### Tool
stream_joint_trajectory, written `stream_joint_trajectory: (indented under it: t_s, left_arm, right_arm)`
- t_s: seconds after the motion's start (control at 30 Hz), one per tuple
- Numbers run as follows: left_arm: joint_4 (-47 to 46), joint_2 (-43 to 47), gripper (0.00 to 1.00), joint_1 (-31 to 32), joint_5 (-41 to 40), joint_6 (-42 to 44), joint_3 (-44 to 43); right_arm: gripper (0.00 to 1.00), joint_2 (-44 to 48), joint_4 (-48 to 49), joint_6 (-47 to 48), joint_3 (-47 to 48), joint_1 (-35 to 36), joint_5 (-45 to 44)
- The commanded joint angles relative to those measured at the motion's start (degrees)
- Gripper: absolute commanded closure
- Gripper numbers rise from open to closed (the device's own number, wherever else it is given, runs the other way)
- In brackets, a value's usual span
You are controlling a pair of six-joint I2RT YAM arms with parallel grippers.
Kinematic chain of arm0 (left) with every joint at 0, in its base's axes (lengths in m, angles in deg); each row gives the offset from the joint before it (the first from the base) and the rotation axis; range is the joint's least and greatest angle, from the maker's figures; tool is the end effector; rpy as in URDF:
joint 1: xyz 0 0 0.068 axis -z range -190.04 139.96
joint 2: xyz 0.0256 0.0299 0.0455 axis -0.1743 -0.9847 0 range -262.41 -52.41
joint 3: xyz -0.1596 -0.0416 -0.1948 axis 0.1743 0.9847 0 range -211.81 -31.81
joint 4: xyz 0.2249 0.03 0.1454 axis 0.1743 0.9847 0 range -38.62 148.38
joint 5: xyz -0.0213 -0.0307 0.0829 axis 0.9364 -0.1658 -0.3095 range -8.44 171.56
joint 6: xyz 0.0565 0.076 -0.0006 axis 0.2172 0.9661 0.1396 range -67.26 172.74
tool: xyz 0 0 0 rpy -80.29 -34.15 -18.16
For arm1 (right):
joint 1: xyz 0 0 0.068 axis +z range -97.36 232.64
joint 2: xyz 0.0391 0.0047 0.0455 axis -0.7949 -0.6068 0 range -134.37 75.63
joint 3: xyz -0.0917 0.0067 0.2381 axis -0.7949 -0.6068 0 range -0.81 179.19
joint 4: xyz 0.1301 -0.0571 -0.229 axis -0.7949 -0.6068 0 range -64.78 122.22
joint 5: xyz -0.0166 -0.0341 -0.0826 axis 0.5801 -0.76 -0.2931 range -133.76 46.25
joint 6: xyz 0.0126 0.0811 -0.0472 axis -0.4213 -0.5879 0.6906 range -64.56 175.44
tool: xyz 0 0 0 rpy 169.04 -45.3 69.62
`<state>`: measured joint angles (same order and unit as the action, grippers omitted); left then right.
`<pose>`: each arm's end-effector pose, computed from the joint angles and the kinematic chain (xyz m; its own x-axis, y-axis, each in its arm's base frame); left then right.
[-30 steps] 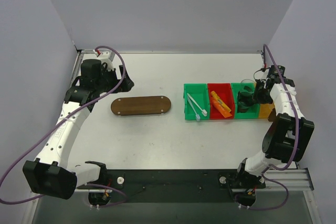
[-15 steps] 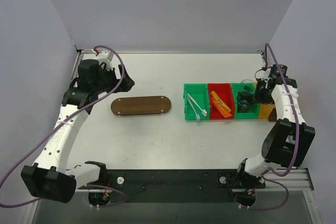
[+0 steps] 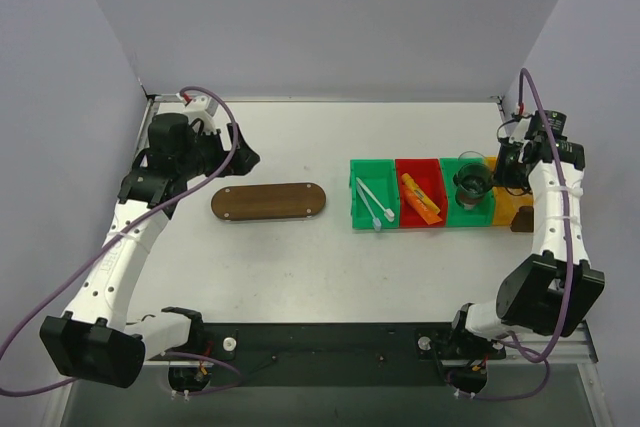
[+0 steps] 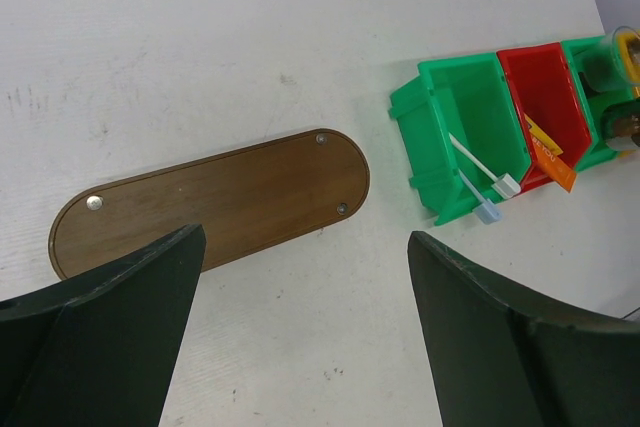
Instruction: Prepare toiletry sets of a toothbrush and toothpaste on the tray
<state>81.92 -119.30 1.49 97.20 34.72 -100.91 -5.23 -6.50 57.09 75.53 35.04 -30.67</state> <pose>0.3013 -0.0851 0.3351 -0.5738 -0.1872 -0.7973 0.2601 0.8815 -0.3941 0.3424 -0.0883 0.2882 -0.6567 0.1789 -0.7326 0.1185 0.9839 0.1340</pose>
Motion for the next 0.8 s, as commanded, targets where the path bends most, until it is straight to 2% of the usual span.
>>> stream_joint_trajectory:
  t_s: [0.0,0.2,0.37,0.6,0.77]
  left_arm:
    - [-4.4,2.4,0.06,0.4,3.4,0.4,0.9]
    - [-2.8,0.8,0.07,2.0,1.8,-0.9,-1.6]
    - [-1.8,-1.2,0.09,6.7,-5.0,-2.1,-6.2]
    - [-2.6,-6.6,0.13,13.5,-7.5,-8.3,-13.5]
    - [-2.3,-10.7,0.14,19.1,-7.9,-9.9,-17.2]
  right_arm:
    - [1.00,3.9,-3.5,-0.5,3.8,0.0,4.7]
    - [1.00,8.4,-6.4,-1.6,4.5,4.5,1.8]
    - [1.00,13.2,-5.0,-11.1,3.4,11.0,-1.5]
    - [1.00,15.2,8.5,-24.1,-2.1,26.3,-9.5]
    - [1.00,9.6,16.8,-30.0,-1.0,40.0,-14.7]
